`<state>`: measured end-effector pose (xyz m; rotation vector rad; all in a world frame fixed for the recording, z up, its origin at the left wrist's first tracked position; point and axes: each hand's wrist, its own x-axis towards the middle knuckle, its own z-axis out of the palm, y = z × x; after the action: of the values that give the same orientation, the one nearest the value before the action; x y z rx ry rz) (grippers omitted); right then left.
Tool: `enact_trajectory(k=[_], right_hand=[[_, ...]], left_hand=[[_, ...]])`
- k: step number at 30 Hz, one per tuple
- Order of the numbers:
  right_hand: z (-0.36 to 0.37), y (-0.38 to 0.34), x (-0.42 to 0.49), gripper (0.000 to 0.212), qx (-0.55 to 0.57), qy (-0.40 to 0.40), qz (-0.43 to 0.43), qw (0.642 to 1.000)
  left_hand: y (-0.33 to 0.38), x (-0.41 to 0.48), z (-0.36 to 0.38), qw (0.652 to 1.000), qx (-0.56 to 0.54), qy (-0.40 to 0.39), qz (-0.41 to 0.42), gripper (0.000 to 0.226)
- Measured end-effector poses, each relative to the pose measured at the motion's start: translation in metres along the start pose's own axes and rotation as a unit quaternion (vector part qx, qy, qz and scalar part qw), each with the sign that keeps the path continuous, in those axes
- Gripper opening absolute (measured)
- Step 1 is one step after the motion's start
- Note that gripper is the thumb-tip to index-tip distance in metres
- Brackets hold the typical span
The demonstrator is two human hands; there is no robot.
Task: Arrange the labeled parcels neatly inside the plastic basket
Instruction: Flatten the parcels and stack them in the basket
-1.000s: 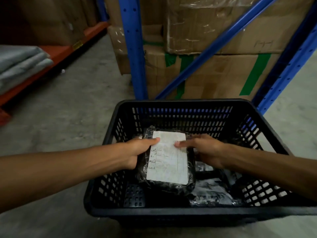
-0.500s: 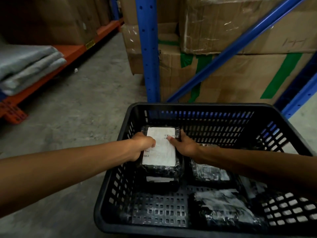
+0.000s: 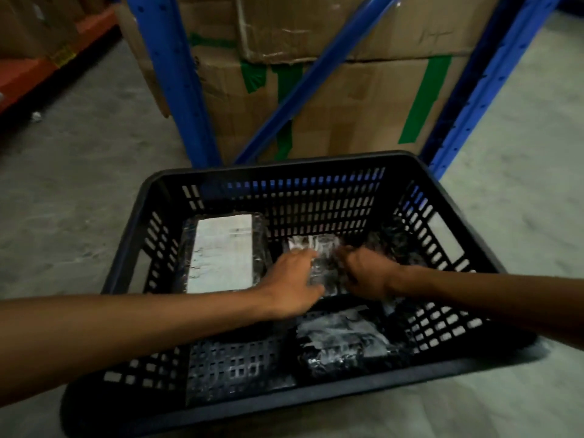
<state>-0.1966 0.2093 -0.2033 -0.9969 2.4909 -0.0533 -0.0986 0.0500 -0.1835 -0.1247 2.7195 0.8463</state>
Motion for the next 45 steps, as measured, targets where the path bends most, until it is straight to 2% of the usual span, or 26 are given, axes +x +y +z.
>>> enact_trajectory(k=[3,6,9,14,16,18,20,22,23,25,28,30,32,33,36,37,40,43,45], right_hand=[[0.020,0.008,-0.002,0.085,-0.053,-0.053,-0.030,0.997],[0.038,0.011,0.011,0.099,-0.135,-0.071,-0.028,0.988],[0.051,0.014,0.023,0.094,-0.167,-0.063,-0.023,0.984],[0.068,0.011,0.025,0.097,-0.186,-0.038,-0.014,0.982],[0.067,0.011,0.027,0.083,-0.189,-0.019,-0.018,0.982],[0.065,0.010,0.027,0.072,-0.180,-0.012,-0.012,0.984],[0.062,0.008,0.026,0.073,-0.203,-0.029,-0.008,0.979],[0.051,0.007,0.022,0.079,-0.210,-0.071,-0.011,0.975],[0.040,0.008,0.020,0.079,-0.207,-0.088,-0.018,0.974],[0.006,0.013,0.016,0.067,-0.156,-0.107,-0.063,0.980],[-0.058,0.025,0.001,0.032,0.013,-0.091,-0.105,0.990],[-0.093,0.035,-0.013,0.027,0.177,-0.090,-0.081,0.977],[-0.114,0.039,-0.021,0.031,0.338,-0.058,-0.051,0.938],[-0.118,0.038,-0.023,0.038,0.410,-0.038,-0.037,0.911],[-0.107,0.027,-0.025,0.056,0.620,-0.017,0.040,0.783],[-0.097,0.022,-0.026,0.059,0.647,-0.016,0.052,0.761],[-0.067,0.009,-0.026,0.069,0.619,0.000,0.078,0.781],[-0.048,0.004,-0.015,0.048,0.639,0.008,0.126,0.759],[-0.039,0.002,-0.005,0.050,0.635,0.024,0.157,0.756]], left_hand=[[0.010,0.020,0.031,0.998,-0.003,-0.037,-0.043,0.079],[0.001,0.036,0.055,0.987,0.118,-0.077,-0.084,0.098],[-0.007,0.047,0.078,0.971,0.202,-0.064,-0.111,0.098],[-0.012,0.060,0.103,0.962,0.238,-0.005,-0.132,0.067],[-0.021,0.065,0.107,0.956,0.272,0.021,-0.109,0.063],[-0.026,0.066,0.107,0.948,0.307,0.026,-0.077,0.065],[-0.027,0.060,0.099,0.942,0.329,0.002,-0.064,0.073],[-0.023,0.055,0.085,0.945,0.320,-0.039,-0.052,0.091],[-0.018,0.054,0.075,0.952,0.296,-0.064,-0.045,0.097],[-0.008,0.052,0.047,0.972,0.218,-0.087,-0.020,0.089],[0.003,0.044,-0.014,0.991,0.085,-0.099,0.030,0.051],[0.006,0.034,-0.054,0.993,-0.021,-0.112,0.031,0.035],[0.008,0.022,-0.081,0.976,-0.191,-0.099,-0.016,0.031],[0.007,0.018,-0.088,0.955,-0.282,-0.089,-0.040,0.034],[0.005,0.015,-0.091,0.883,-0.460,-0.023,-0.097,0.037],[0.004,0.014,-0.088,0.863,-0.490,-0.005,-0.118,0.036],[0.001,0.014,-0.077,0.832,-0.520,0.018,-0.192,0.043],[-0.003,0.010,-0.062,0.836,-0.494,0.015,-0.237,0.047],[-0.001,0.011,-0.050,0.852,-0.458,0.013,-0.252,0.054]])
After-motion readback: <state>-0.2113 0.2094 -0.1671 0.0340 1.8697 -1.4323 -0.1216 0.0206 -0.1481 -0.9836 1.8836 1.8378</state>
